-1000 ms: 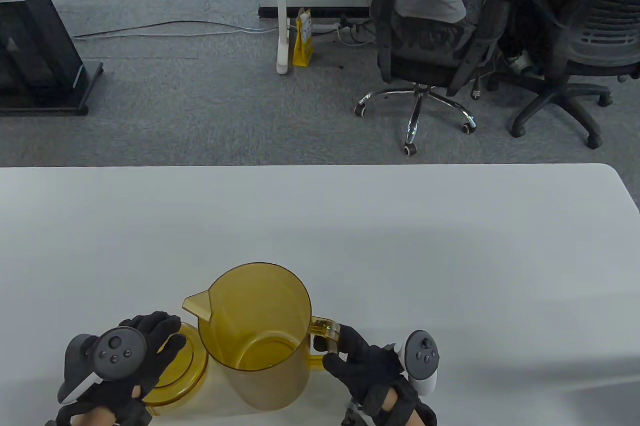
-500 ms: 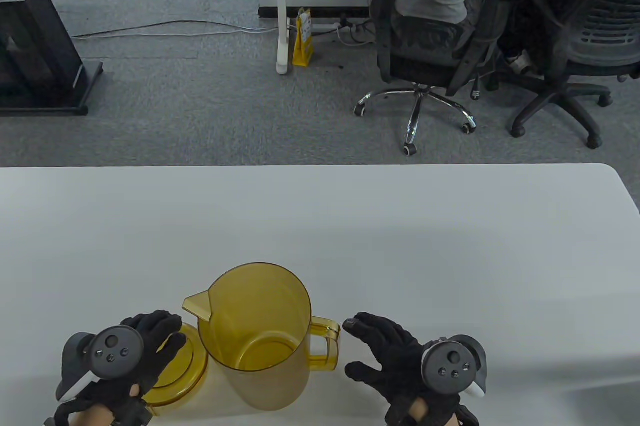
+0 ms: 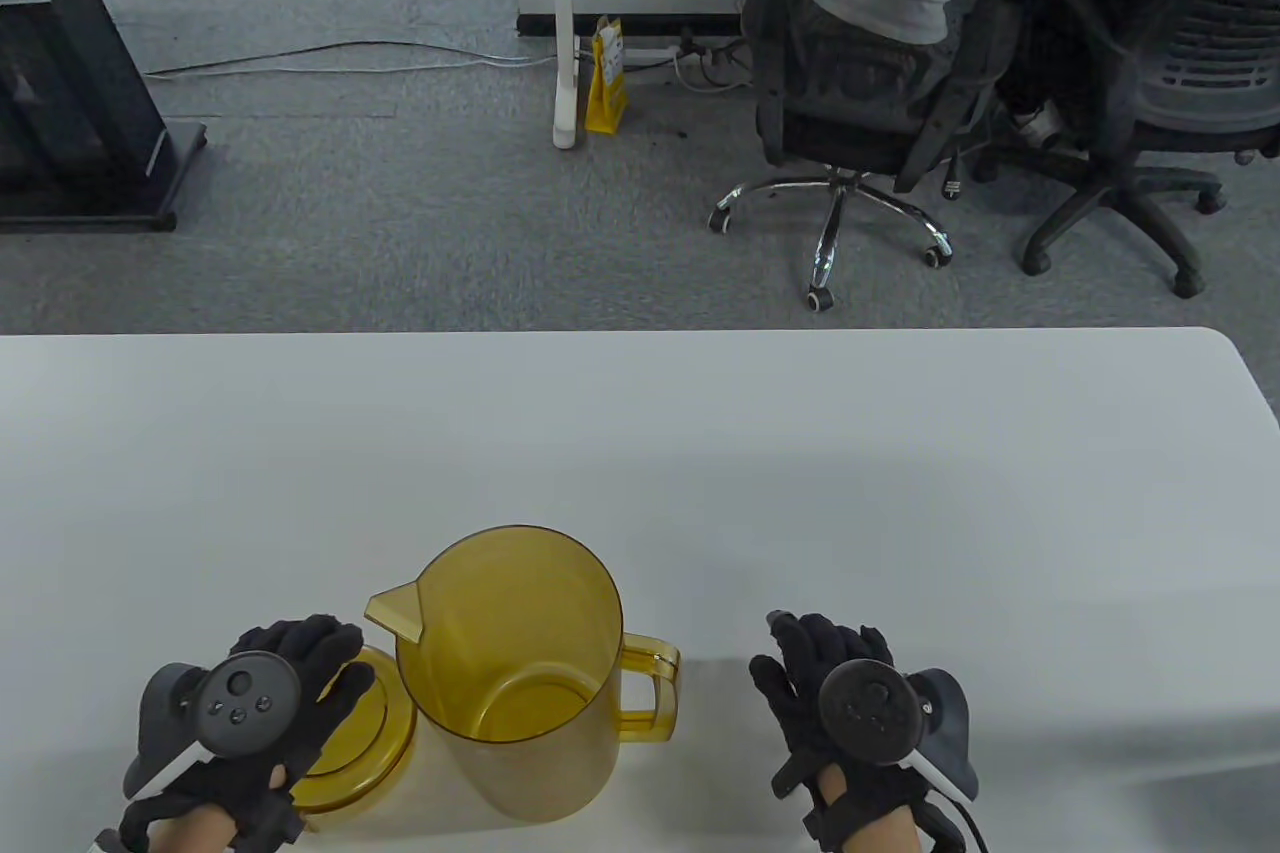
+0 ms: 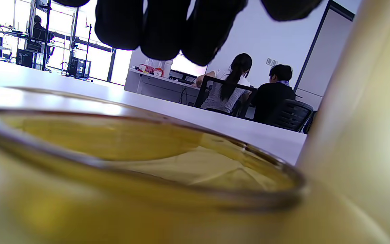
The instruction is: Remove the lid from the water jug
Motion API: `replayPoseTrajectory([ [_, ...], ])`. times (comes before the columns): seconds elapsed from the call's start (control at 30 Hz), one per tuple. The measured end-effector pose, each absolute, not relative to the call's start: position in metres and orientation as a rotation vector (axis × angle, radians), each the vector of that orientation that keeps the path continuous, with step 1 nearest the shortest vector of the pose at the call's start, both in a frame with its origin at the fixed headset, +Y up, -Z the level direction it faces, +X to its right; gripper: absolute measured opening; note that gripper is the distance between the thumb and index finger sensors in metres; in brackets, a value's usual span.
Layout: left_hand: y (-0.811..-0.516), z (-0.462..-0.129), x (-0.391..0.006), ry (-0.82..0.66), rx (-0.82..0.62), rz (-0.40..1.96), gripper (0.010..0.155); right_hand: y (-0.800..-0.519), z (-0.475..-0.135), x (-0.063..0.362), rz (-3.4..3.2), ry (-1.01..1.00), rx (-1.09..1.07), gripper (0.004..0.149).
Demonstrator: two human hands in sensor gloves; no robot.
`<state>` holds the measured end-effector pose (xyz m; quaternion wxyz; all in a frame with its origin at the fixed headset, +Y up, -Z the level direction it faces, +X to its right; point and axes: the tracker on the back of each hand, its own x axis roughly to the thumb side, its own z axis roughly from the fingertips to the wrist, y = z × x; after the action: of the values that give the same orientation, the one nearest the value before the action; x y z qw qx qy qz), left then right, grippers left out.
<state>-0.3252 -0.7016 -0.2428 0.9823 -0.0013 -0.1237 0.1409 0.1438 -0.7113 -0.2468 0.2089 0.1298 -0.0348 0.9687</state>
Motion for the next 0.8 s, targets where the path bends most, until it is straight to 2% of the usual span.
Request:
replayPoseTrajectory([
  [0.1,-0.701,-0.242,-0.325,-0.244,-0.011,0.276,0.059,-0.719,-0.250,0.140,2.793,-0.010,0.337,0.066],
  [0.23,-0.701,-0.242,-0.326,-0.244,-0.011,0.272,0.059,-0.717,-0.248,0.136,2.732,0.005,0.377,0.067],
  [0.43,-0.704,-0.243,-0.326,-0.241,-0.037,0.264,0.059,-0.708,-0.245,0.128,2.767,-0.068,0.442,0.067],
  [0.8,-0.706,-0.240,-0.330,-0.220,-0.069,0.254,0.059,-0.710,-0.248,0.123,2.731,-0.043,0.493,0.067],
])
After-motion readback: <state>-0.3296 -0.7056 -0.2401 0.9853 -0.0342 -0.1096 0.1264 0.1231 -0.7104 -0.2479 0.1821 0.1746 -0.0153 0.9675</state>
